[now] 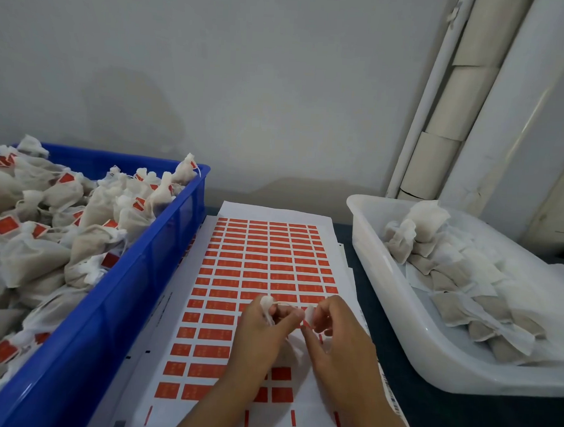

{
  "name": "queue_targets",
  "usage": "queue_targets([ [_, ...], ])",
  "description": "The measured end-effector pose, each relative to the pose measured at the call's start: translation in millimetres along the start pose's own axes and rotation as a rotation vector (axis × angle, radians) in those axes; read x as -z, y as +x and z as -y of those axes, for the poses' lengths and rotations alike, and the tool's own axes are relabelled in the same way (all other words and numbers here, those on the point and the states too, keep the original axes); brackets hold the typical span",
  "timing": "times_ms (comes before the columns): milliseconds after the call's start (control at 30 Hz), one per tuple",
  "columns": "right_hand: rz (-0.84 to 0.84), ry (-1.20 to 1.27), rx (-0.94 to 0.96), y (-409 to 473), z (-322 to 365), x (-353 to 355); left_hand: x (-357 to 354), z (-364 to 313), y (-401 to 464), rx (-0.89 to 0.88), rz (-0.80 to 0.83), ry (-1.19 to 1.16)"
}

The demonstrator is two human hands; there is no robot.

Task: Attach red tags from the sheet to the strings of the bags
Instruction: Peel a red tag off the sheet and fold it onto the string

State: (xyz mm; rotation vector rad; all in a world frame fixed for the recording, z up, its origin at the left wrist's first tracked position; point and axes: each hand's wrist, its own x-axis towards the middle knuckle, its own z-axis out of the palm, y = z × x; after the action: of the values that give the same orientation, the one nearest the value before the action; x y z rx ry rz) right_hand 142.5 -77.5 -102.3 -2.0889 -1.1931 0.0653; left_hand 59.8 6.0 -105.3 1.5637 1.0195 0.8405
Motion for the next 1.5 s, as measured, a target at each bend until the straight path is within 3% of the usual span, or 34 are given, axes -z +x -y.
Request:
queue_targets([
  [267, -0.139, -0.023, -0.030, 3, -7, 3, 2, -4, 0, -0.011, 0.084, -0.099],
  [367, -0.224, 0.135, -0.077, 5, -7, 7, 8, -12, -2, 0.039, 0.156, -0.329],
  [500, -0.300, 0.405, -0.130, 8, -4, 14, 14, -22, -1, 0.220, 0.144, -0.212],
  [700, -0.300, 0.811, -0.147, 8, 1, 23, 22, -23, -7, 0.173, 0.089, -0.357],
  [933, -0.286, 0.976, -0.130, 3, 8, 32, 19, -21, -10, 0.088, 0.050, -0.274],
  [1333, -0.241, 1.046, -0.113, 1, 12, 30, 9, -17, -13, 0.449, 0.176, -0.621],
  [1500, -0.222, 1.102, -0.117, 0, 13, 26, 8, -13, -12, 0.418, 0.172, -0.645],
])
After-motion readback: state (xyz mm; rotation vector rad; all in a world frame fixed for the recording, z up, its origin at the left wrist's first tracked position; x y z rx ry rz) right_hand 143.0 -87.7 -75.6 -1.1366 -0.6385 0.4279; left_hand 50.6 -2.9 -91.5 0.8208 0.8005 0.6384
